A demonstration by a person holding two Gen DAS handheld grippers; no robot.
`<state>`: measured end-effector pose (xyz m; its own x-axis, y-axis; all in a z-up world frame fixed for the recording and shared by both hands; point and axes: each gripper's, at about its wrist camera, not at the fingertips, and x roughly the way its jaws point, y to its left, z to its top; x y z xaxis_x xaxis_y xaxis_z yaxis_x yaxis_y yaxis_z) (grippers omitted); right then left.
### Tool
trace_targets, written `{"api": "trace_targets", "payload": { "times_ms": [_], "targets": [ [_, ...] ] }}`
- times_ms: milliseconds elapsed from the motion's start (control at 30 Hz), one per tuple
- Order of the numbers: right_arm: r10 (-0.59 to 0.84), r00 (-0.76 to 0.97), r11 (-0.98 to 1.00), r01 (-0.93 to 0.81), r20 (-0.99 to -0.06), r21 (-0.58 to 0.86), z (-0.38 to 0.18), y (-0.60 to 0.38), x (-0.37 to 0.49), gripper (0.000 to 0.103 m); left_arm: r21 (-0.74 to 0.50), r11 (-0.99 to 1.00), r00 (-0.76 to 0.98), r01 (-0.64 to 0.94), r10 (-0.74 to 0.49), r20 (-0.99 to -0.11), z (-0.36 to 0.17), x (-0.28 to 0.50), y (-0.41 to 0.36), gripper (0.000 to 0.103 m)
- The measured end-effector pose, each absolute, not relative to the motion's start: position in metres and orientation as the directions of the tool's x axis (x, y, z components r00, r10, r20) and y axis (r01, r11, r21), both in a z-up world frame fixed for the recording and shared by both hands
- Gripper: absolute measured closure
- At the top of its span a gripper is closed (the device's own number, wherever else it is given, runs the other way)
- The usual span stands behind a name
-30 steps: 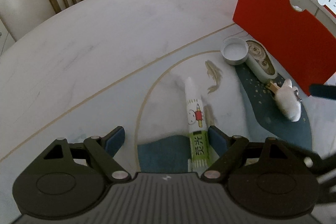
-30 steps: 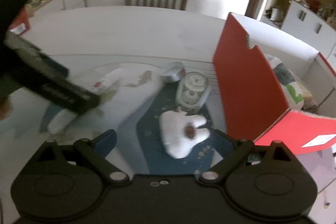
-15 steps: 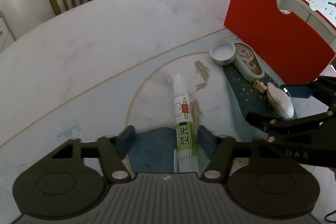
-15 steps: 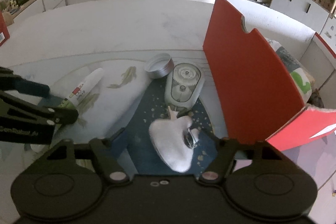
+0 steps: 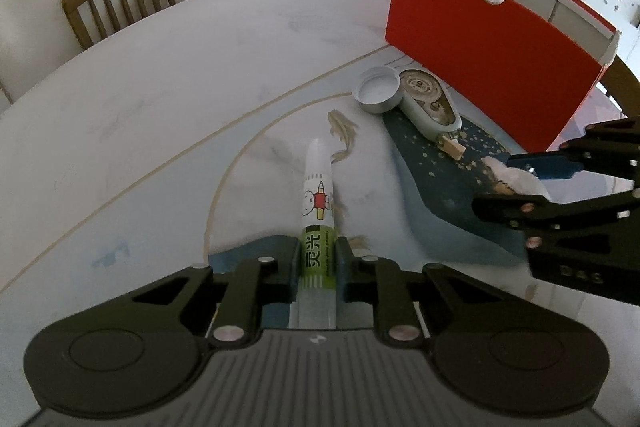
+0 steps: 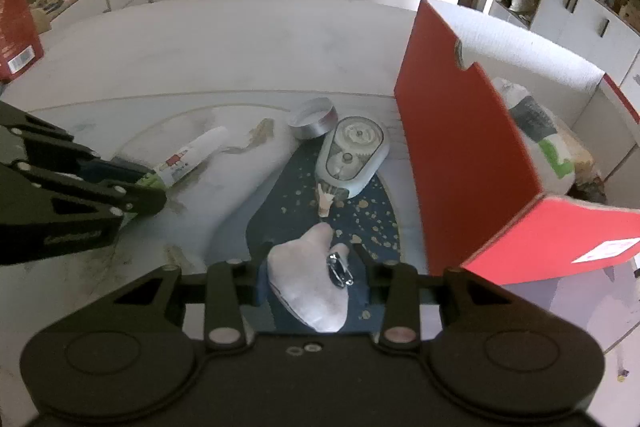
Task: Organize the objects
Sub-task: 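Carry the white-green tube and white plush toy over into the red box with both tools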
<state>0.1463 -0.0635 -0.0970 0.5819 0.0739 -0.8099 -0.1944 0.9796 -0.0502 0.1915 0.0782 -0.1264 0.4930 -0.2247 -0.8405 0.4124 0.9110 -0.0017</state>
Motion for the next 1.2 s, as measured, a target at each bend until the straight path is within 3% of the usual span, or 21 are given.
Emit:
{"api": "trace_targets", "payload": {
  "times_ms": [633,1200],
  "targets": [
    [0.206,0.629,0.947,-0.321,-0.75,-0.009,-0.007,-0.115,0.1,0.065,-0.084,0.942,0.528,0.325,-0.254,-0.81,-0.076,0.148,0.076,0.087],
    [0.265,0.692,0.921,-0.387,-0.671,-0.035,0.024,-0.239,0.139,0.065,-0.094,0.966,0.605,0.241,-0.225,-0.763,-0.012,0.155,-0.015,0.087]
  ]
}}
